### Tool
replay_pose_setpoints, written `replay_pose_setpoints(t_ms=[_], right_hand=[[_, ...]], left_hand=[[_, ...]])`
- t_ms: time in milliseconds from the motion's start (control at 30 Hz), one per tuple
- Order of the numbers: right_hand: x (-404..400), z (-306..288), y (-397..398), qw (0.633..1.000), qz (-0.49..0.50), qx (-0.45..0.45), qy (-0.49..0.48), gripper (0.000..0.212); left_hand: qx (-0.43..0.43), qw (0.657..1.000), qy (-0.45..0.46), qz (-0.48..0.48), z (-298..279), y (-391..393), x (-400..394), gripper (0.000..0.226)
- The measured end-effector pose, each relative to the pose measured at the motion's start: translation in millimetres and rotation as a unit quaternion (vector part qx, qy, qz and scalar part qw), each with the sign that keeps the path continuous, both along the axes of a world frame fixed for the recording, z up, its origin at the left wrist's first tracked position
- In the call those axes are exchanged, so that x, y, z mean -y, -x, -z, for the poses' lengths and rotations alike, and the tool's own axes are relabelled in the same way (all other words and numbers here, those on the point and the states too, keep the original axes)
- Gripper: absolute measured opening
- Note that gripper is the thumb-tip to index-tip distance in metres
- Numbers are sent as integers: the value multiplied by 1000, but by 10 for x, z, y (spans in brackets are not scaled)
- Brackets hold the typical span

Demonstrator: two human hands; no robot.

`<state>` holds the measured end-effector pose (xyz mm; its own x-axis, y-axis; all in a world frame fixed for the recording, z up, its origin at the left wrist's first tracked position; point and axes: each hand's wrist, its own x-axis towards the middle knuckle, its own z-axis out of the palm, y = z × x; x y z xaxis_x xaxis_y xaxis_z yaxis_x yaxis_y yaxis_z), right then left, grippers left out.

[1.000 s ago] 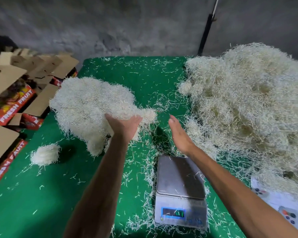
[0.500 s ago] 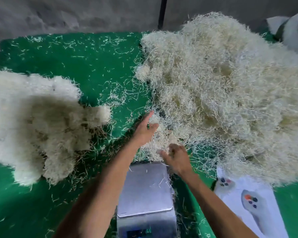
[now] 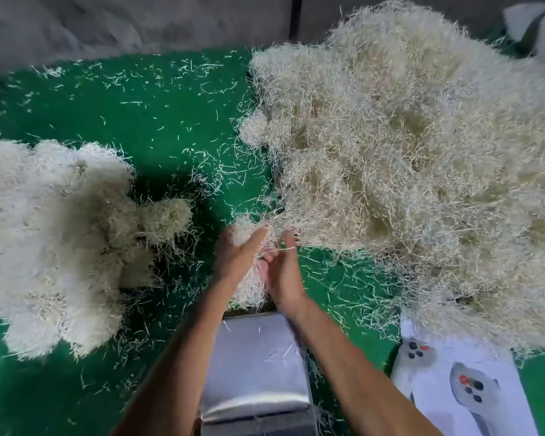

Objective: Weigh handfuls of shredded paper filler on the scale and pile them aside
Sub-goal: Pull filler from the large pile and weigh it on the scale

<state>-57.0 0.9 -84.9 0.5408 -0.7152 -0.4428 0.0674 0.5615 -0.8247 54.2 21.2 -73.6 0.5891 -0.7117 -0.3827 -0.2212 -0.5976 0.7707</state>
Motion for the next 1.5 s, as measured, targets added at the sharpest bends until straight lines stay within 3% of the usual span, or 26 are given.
replay_pose_setpoints(t_ms=[67,133,200,267,333,367,433,500,567,633,733,800,867,900,967,1067,1133,1267,1400,1500], right_hand=[[-28,-166,-36,999,-39,-1,0,59],[1,-361,7,994,-64,-46,79,36],[63,-593,98,978,-45,-99,176,36],[105,-848,186,955,-39,-136,259,54],[116,-1050,175,925,-79,-163,333,66],[123,-1125,152,907,-98,-186,364,65],[167,-1276,118,851,-107,-262,443,48],[253,-1441,136,799,-104,-323,496,33],[345,-1647,152,779,-115,-356,503,16],[405,-1843,155,738,-128,-377,544,7],[427,-2049,168,622,-143,-443,629,18],[453,-2076,235,577,-157,-470,650,27],[469,-2051,309,557,-170,-483,654,19],[483,-2029,341,557,-175,-488,649,12],[498,-1976,358,574,-168,-489,635,29],[497,-1903,316,639,-139,-472,591,54],[515,-1857,267,676,-125,-462,560,47],[533,-1801,177,709,-128,-453,525,7],[646,-1758,199,728,-112,-446,508,5],[903,-1716,427,754,-86,-478,442,11]], left_hand=[[50,999,-6,-4,-127,-219,-36,31],[18,996,2,-85,-359,-361,-86,8],[-25,985,84,-148,-613,-468,-150,9],[-80,973,147,-162,-978,-476,-215,4],[-175,958,177,-140,-1338,-406,-278,6],[-215,952,180,-124,-1564,-355,-303,19],[-230,954,174,-87,-1958,-265,-355,67],[-186,970,151,-32,-2199,-236,-367,90],[-80,991,58,93,-2300,-235,-381,103],[78,969,-78,219,-2270,-215,-406,93],[189,960,-60,200,-2126,-215,-338,43],[156,978,-14,137,-2148,-208,-307,42],[21,995,12,101,-2191,-184,-323,68],[-52,994,17,99,-2222,-143,-361,82],[-160,979,41,122,-2205,-51,-400,93],[-207,972,98,43,-2121,166,-384,123],[-214,968,128,-34,-2056,270,-334,134],[-222,956,155,-112,-1832,311,-302,99],[-308,916,184,-179,-1821,198,-392,78],[-305,895,205,-254,-1836,-83,-513,66]])
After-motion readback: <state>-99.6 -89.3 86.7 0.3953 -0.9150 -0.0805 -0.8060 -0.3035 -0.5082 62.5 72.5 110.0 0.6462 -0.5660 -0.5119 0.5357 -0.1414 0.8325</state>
